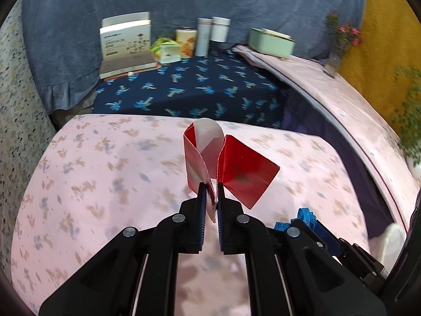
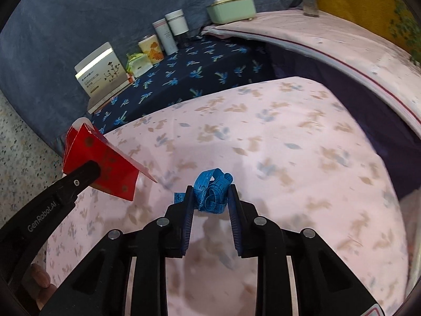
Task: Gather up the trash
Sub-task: 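Carry the red packet and blue cord over the white bin and open both grippers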
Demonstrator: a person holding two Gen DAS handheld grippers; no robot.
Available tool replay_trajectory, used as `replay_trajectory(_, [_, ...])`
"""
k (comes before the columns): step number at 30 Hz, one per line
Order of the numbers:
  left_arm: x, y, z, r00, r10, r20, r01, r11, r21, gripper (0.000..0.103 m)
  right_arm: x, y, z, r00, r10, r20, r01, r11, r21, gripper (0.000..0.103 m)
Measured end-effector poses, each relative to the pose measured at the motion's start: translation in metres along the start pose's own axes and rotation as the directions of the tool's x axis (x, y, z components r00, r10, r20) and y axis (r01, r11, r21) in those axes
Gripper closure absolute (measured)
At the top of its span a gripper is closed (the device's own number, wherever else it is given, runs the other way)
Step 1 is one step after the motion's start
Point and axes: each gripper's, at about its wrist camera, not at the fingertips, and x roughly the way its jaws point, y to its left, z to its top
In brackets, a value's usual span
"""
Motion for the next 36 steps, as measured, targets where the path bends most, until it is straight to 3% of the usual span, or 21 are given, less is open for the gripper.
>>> replay_trajectory(10, [-0.043,-0.072,-0.054,0.995,-0.091,-0.033,0.094,0.991,0.094,0.096,-0.075,-0.070,-0.052,0.996,-0.086,0.027,0.083,0.994,0.077,0.079])
replay_trajectory(24, [-0.091,-0.152,-0.125,0.980,-0.184,-0.078,0.196,0.958,0.210,0.096,-0.155,-0.136,-0.114,0.983,-0.169,0.070,0.159,0.979,0.131,0.078])
replay_trajectory(36, [-0.117,-0.201,-0.149,0.968,-0.232,-0.096,0.250,0.926,0.282,0.095,-0.190,-0.178,-0.136,0.973,-0.211,0.090,0.191,0.963,0.191,0.078])
